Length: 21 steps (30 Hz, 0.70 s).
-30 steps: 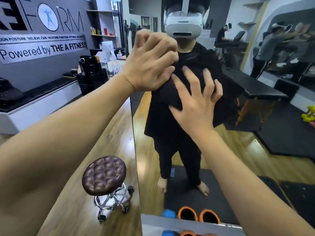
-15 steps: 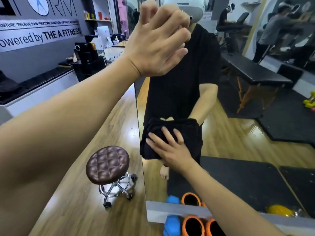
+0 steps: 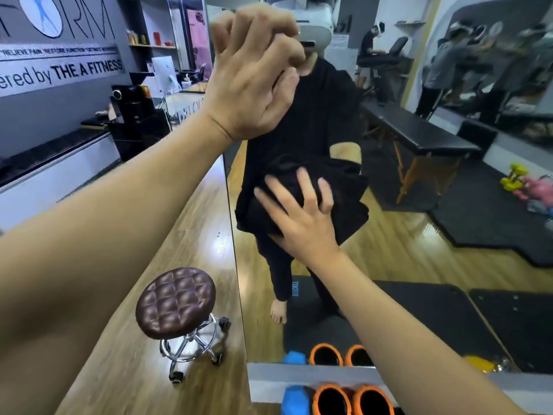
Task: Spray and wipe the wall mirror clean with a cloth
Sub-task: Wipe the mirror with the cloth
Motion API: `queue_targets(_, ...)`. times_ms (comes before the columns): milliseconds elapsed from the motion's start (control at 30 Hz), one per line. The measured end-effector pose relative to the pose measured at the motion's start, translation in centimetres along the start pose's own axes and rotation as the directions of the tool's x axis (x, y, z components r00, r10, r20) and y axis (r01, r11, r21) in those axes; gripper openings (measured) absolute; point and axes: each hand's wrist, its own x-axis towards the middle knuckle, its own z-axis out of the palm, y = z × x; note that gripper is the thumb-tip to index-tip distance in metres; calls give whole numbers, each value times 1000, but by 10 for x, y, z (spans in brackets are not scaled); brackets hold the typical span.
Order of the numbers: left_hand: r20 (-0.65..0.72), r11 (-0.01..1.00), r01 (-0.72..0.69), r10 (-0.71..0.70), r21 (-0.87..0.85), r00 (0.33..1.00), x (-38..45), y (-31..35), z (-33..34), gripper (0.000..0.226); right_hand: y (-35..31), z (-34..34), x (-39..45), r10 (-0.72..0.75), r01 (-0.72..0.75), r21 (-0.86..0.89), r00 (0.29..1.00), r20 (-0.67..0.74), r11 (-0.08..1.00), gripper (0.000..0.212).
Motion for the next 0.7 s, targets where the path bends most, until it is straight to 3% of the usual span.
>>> queue_targets(133, -85, 964, 266, -263, 18, 961, -8, 1, -11, 35, 22, -8, 13, -40, 40, 10, 999, 23, 999, 59)
queue_targets(233, -93, 897, 440, -441, -38, 893, -14, -1, -17, 52, 46, -23, 57, 48, -48, 11, 999, 18, 999, 67)
queue_targets(333, -80, 786, 582, -607, -209, 791, -11, 7, -19, 62, 70, -41, 120, 151, -150, 43, 988, -21, 988, 69)
queue_targets(433, -68, 700, 604, -673, -382, 736, -8, 16, -17, 58, 85, -55, 175, 291, -288, 69, 956, -40, 955, 67)
queue_targets(533, -103, 678, 605, -697, -418, 710, -8, 14, -12, 51, 72, -60, 193, 425, -419, 95, 904, -53, 903, 66)
queue_targets(700, -161, 605, 554, -745, -572, 647, -2, 13, -10, 41, 30, -40, 141, 296, -295, 71, 955, 0, 953, 70)
